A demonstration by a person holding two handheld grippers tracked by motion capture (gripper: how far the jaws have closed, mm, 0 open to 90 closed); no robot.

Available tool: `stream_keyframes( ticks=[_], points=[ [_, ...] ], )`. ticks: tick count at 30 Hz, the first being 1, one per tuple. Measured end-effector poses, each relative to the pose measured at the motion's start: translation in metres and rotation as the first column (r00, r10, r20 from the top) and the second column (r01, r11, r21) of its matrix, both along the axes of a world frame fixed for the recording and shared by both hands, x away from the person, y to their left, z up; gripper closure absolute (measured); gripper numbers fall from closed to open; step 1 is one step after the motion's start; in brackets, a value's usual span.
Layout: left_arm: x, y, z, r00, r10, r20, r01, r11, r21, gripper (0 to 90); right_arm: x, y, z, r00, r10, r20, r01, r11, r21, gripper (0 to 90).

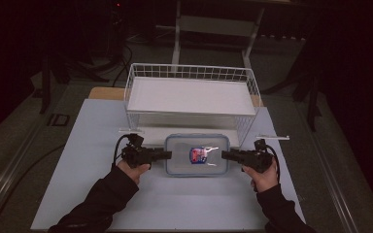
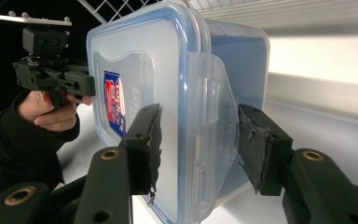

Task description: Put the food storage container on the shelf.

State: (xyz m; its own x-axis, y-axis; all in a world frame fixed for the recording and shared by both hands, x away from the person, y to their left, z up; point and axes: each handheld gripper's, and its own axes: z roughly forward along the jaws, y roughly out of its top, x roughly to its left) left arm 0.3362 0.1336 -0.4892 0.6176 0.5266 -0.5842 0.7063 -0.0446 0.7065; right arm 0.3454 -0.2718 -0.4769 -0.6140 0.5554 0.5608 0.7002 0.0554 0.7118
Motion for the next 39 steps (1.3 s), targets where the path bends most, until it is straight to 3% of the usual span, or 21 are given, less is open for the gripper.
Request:
stream_keyframes(
  ticks=[4, 13, 24, 30, 39],
  points=[
    [0.01, 0.001, -0.002, 0.9993, 0.025, 0.027, -0.025, 0.9997, -0.005, 56.5, 0.011, 0.003, -0.003, 0.9997, -0.008, 0.021, 0.008, 1.0, 0.004, 51.2],
    [0.033, -0.003, -0.015, 0.9957, 0.079, 0.048, -0.079, 0.9968, -0.006, 55.7, 0.038, 0.005, -0.015, 0.9983, -0.039, 0.043, 0.038, 0.999, 0.011, 50.3],
    [0.047, -0.004, -0.022, 0.9879, 0.123, 0.095, -0.124, 0.9923, 0.009, 54.7, 0.053, 0.008, -0.029, 0.9937, -0.072, 0.086, 0.07, 0.997, 0.02, 49.6],
    [0.05, -0.004, -0.024, 0.985, 0.14, 0.1, -0.141, 0.99, 0.0, 54.1, 0.055, 0.011, -0.032, 0.9923, -0.078, 0.096, 0.078, 0.997, 0.003, 48.4],
    [0.058, -0.003, -0.026, 0.9861, 0.159, 0.05, -0.156, 0.9867, -0.045, 53.6, 0.055, 0.013, -0.033, 0.9866, -0.135, 0.092, 0.133, 0.991, 0.024, 47.0]
  ],
)
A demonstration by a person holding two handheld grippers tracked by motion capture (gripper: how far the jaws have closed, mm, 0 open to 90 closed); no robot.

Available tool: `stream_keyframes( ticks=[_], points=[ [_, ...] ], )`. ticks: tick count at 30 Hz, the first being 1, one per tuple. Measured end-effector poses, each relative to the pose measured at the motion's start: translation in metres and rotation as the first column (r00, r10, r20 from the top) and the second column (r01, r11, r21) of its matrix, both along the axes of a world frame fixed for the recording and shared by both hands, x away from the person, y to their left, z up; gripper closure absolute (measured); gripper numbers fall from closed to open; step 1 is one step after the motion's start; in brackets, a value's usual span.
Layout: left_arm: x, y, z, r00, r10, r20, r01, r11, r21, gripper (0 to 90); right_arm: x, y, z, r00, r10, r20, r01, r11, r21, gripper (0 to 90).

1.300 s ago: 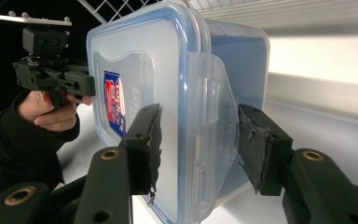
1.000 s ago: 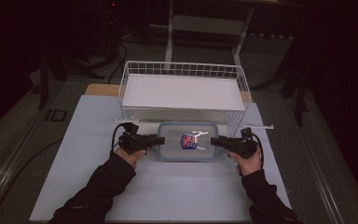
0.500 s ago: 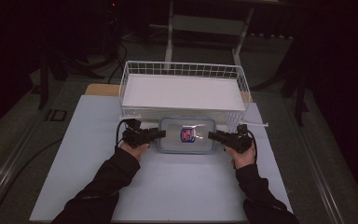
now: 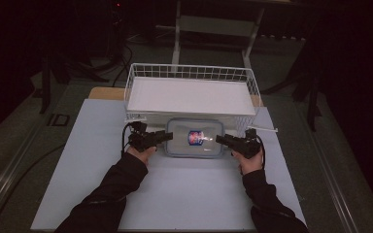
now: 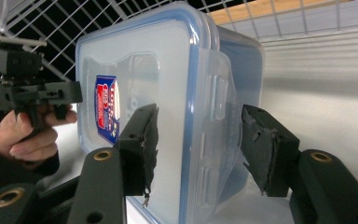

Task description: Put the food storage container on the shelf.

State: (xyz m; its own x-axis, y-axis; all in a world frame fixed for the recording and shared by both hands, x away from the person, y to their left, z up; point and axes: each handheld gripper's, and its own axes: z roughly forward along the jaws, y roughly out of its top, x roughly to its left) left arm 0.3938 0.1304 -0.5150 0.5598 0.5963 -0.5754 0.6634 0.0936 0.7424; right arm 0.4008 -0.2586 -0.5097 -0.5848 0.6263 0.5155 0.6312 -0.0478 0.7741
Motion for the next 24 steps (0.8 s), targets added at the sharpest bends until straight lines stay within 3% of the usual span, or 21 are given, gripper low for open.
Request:
stream_keyframes(
  ticks=[4, 8, 11, 12, 17, 24],
  points=[
    [0.003, -0.001, -0.001, 0.9997, 0.024, 0.004, -0.024, 0.9997, -0.001, 52.5, 0.0, 0.001, -0.001, 0.9996, -0.027, -0.007, 0.027, 1.0, 0.006, 46.3],
    [0.004, -0.004, -0.003, 0.9984, 0.056, 0.015, -0.056, 0.9981, 0.025, 52.6, 0.001, 0.002, -0.003, 0.998, -0.062, -0.012, 0.062, 0.998, -0.004, 45.0],
    [0.005, -0.005, -0.005, 0.9973, 0.072, 0.014, -0.072, 0.9973, 0.011, 52.3, 0.001, 0.003, -0.003, 0.997, -0.078, -0.003, 0.078, 0.997, -0.003, 46.5],
    [0.006, -0.004, -0.005, 0.9958, 0.088, 0.025, -0.089, 0.9954, 0.035, 52.2, 0.002, 0.004, -0.003, 0.9965, -0.084, 0.003, 0.084, 0.996, -0.007, 46.6],
    [0.006, -0.008, -0.005, 0.9962, 0.08, 0.035, -0.081, 0.9959, 0.041, 47.8, 0.001, 0.005, -0.002, 0.9945, -0.105, 0.009, 0.105, 0.994, -0.016, 43.9],
    [0.006, -0.012, -0.001, 0.9896, 0.111, 0.091, -0.12, 0.9876, 0.1, 45.4, 0.001, 0.01, 0.001, 0.9848, -0.162, 0.061, 0.166, 0.984, -0.064, 42.7]
  ],
)
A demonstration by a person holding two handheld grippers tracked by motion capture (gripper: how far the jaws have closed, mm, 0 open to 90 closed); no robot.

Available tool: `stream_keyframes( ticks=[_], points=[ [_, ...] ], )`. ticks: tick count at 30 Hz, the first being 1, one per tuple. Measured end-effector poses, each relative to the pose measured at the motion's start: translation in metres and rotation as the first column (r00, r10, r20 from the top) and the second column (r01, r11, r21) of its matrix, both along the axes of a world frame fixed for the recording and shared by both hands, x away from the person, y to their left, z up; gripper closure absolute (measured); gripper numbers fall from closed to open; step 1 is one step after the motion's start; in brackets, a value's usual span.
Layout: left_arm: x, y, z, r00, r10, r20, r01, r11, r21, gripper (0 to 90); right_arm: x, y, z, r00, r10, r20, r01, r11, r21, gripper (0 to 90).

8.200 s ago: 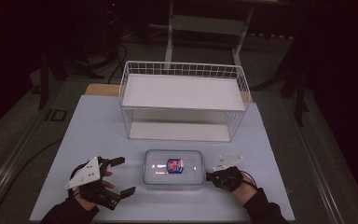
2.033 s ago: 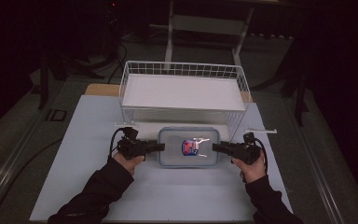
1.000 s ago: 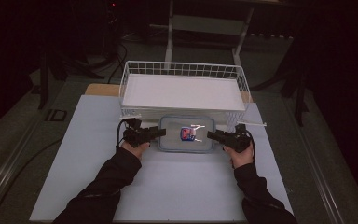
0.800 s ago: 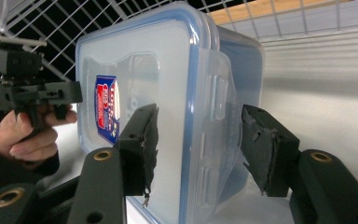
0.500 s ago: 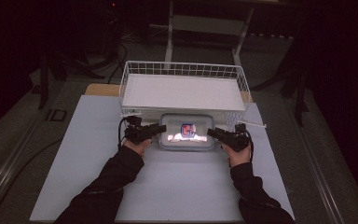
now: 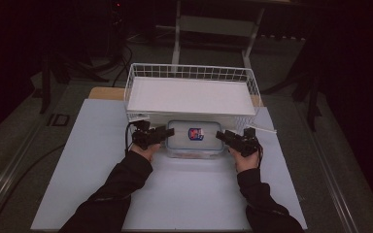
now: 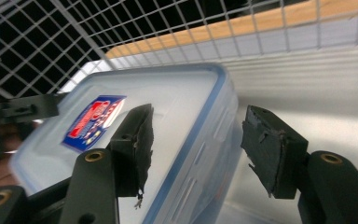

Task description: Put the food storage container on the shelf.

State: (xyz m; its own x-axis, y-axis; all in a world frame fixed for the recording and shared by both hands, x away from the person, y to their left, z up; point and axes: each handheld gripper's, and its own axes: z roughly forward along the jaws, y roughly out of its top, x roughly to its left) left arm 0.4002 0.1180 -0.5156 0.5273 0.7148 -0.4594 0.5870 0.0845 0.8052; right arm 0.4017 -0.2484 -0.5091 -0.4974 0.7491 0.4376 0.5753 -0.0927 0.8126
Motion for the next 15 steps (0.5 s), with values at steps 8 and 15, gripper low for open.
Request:
stream_keyframes(
  ticks=[8, 15],
  points=[
    [-0.002, 0.003, 0.003, 0.9998, 0.018, -0.002, -0.018, 0.9998, -0.003, 45.0, -0.007, 0.009, 0.017, 0.9985, 0.016, 0.052, -0.013, 0.998, -0.054, 42.2],
    [-0.014, 0.008, 0.009, 0.9996, -0.026, 0.009, 0.026, 0.9994, -0.023, 35.8, -0.021, 0.011, 0.022, 0.9969, 0.044, 0.066, -0.04, 0.998, -0.056, 41.5]
  ],
)
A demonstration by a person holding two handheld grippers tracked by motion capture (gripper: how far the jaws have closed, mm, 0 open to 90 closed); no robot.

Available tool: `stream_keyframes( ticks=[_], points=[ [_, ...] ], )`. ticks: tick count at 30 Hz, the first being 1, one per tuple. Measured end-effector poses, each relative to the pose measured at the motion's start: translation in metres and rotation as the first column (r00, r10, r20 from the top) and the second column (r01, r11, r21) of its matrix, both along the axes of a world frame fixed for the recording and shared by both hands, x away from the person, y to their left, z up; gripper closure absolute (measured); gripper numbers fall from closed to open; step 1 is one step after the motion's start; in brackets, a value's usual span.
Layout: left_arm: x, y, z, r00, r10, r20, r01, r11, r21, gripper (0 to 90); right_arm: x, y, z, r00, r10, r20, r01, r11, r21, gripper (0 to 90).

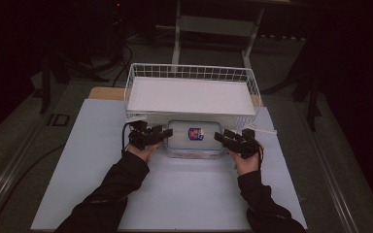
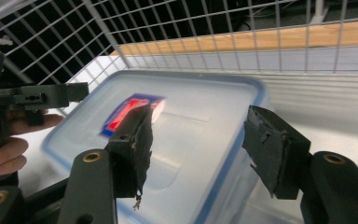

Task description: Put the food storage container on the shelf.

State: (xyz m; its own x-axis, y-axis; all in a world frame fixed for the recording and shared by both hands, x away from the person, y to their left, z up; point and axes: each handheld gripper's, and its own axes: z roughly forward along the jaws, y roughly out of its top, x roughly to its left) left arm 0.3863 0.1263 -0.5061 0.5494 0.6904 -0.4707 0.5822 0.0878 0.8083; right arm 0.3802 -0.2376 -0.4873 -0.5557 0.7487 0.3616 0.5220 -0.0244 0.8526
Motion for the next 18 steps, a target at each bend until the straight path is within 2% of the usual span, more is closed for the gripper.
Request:
stream_keyframes(
  ticks=[2, 6, 9, 11, 13, 14, 16, 17, 18],
  points=[
    [-0.006, 0.002, 0.004, 0.9997, -0.019, 0.015, 0.019, 0.9998, 0.008, 29.5, -0.007, 0.002, 0.003, 0.9998, 0.015, 0.015, -0.015, 1.0, -0.008, 41.6],
    [-0.018, 0.007, 0.01, 0.9973, -0.06, 0.044, 0.06, 0.9982, -0.006, 23.2, -0.021, 0.008, 0.01, 0.9981, 0.054, 0.03, -0.053, 0.998, -0.015, 42.1],
    [-0.031, 0.008, 0.016, 0.9914, -0.105, 0.077, 0.105, 0.9944, 0.015, 17.0, -0.031, 0.012, 0.014, 0.9966, 0.076, 0.03, -0.077, 0.997, 0.001, 44.9],
    [-0.04, 0.009, 0.019, 0.9886, -0.131, 0.074, 0.131, 0.9914, 0.011, 15.2, -0.039, 0.015, 0.016, 0.9949, 0.096, 0.032, -0.096, 0.995, -0.002, 46.9],
    [-0.048, 0.009, 0.023, 0.9872, -0.138, 0.08, 0.137, 0.9903, 0.021, 2.7, -0.047, 0.019, 0.015, 0.9916, 0.126, 0.027, -0.126, 0.992, -0.007, 51.2],
    [-0.051, 0.009, 0.025, 0.9876, -0.138, 0.076, 0.136, 0.9902, 0.032, 0.0, -0.051, 0.022, 0.014, 0.9901, 0.138, 0.022, -0.138, 0.99, -0.014, 53.5],
    [-0.057, 0.01, 0.028, 0.9878, -0.137, 0.075, 0.134, 0.9899, 0.047, 0.0, -0.058, 0.025, 0.012, 0.9868, 0.161, 0.014, -0.161, 0.987, -0.025, 59.9],
    [-0.06, 0.01, 0.03, 0.9864, -0.145, 0.078, 0.141, 0.9888, 0.047, 0.0, -0.061, 0.027, 0.011, 0.9851, 0.172, 0.005, -0.172, 0.985, -0.03, 65.6],
    [-0.064, 0.011, 0.032, 0.9859, -0.149, 0.077, 0.144, 0.9874, 0.067, 0.0, -0.063, 0.028, 0.009, 0.9845, 0.175, -0.002, -0.175, 0.984, -0.036, 76.6]
  ],
)
